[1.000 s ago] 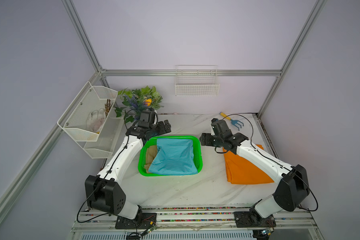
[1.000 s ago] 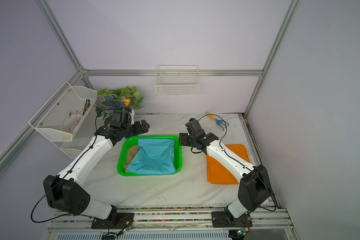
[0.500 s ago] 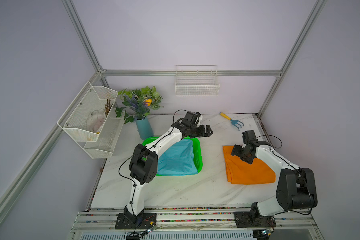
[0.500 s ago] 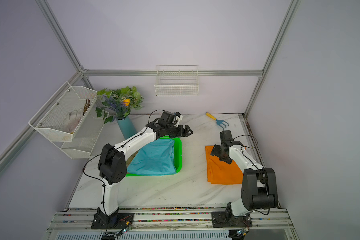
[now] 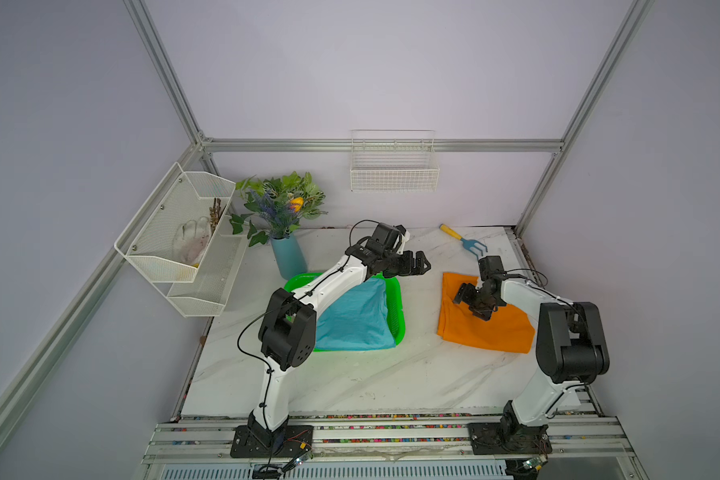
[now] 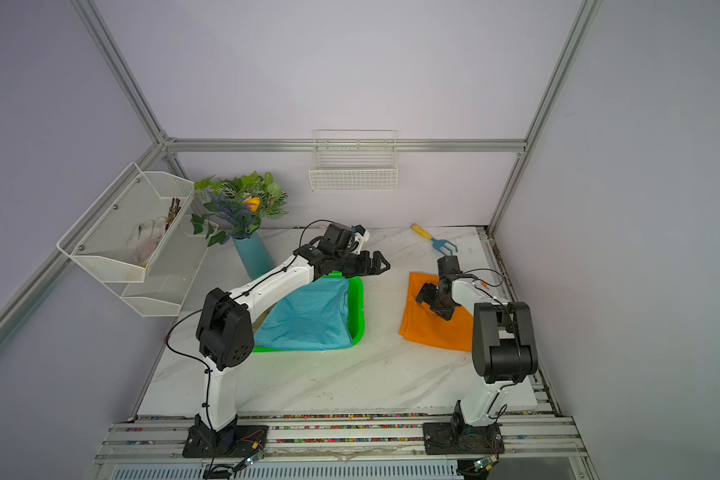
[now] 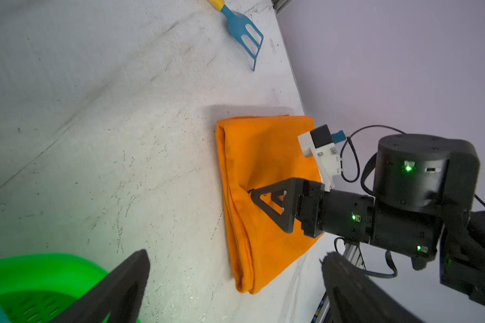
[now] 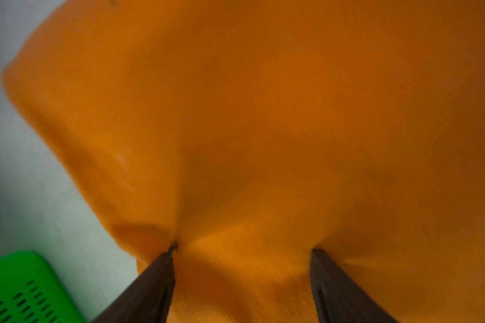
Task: Put the folded long pants in the basket
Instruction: Move the long pant to the center of the board, then pick up the long pant at the center of the board.
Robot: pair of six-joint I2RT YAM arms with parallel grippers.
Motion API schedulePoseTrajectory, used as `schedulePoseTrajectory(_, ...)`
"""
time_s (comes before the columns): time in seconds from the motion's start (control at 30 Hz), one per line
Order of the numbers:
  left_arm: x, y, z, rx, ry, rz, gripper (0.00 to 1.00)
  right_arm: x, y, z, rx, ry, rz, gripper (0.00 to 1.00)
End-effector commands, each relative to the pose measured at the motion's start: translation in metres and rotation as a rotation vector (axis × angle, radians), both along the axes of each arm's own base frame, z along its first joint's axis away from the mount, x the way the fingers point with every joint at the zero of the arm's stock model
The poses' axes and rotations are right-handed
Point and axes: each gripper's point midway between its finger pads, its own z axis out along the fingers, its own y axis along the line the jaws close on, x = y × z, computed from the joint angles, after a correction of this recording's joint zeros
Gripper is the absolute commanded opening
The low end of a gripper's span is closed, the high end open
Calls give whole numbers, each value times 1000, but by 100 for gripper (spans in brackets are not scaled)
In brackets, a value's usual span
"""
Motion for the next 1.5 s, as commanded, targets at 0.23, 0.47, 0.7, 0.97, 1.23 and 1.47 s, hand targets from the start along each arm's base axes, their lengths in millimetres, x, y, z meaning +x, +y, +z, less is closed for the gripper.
schedulePoseTrajectory(0.23, 23, -18, 31, -58, -76, -17, 100, 53, 96, -32, 181, -15, 143, 78)
schedulePoseTrajectory(0.47, 43, -31, 11, -9, -98, -47, 100, 56, 81, 28, 146, -137, 161, 80)
schedulePoseTrajectory(0.7, 62, -26, -9, 24, -101, -45, 100, 19, 22, 58, 101, -168, 83, 83)
schedulePoseTrajectory(0.97, 59, -21, -10, 18, -87, -55, 100, -30, -47, 40, 76, -142, -61, 87)
schedulePoseTrajectory(1.23, 53, -19, -9, 12, -70, -59, 100, -37, -79, 25, 139, -223, -151, 90)
schedulePoseTrajectory(1.47, 50, -17, -7, 13, -64, -55, 100, -32, -55, -14, 260, -197, -121, 89)
